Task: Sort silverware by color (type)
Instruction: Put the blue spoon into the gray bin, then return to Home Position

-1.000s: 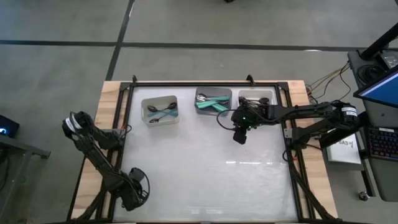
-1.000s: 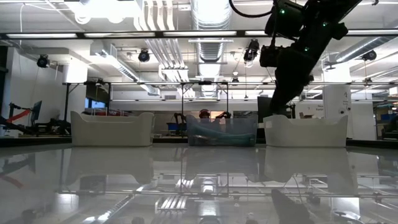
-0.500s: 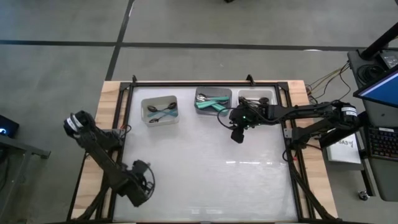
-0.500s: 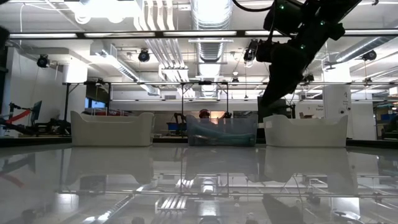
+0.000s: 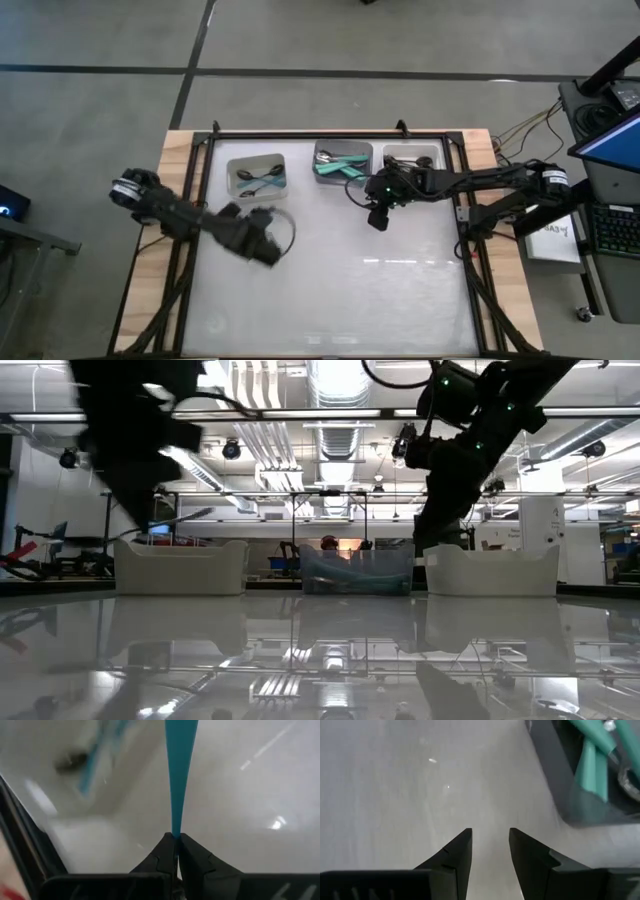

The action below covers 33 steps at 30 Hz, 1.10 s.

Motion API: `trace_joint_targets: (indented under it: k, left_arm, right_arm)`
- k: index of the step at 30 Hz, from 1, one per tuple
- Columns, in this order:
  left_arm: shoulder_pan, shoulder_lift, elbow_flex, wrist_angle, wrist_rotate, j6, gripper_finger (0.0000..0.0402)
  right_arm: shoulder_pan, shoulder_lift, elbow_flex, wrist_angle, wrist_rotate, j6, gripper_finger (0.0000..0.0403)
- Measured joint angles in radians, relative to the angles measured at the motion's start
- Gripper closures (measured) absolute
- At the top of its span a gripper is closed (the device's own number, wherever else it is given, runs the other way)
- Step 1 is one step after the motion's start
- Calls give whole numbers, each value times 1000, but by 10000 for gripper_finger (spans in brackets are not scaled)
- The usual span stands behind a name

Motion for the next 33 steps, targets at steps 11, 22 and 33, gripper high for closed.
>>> trace_joint_targets:
  k: [11,22,33]
  left_arm:
    - [368,-4,160,8,-244,584,401]
    - [674,-4,50,121,-260,730,399]
    - [679,-3,32,195,-239,779,338]
  right_arm:
    - [0,129,0,-6,-5,3,282]
    - [0,96,1,-11,-5,52,282]
    - [0,-2,1,-21,-5,56,282]
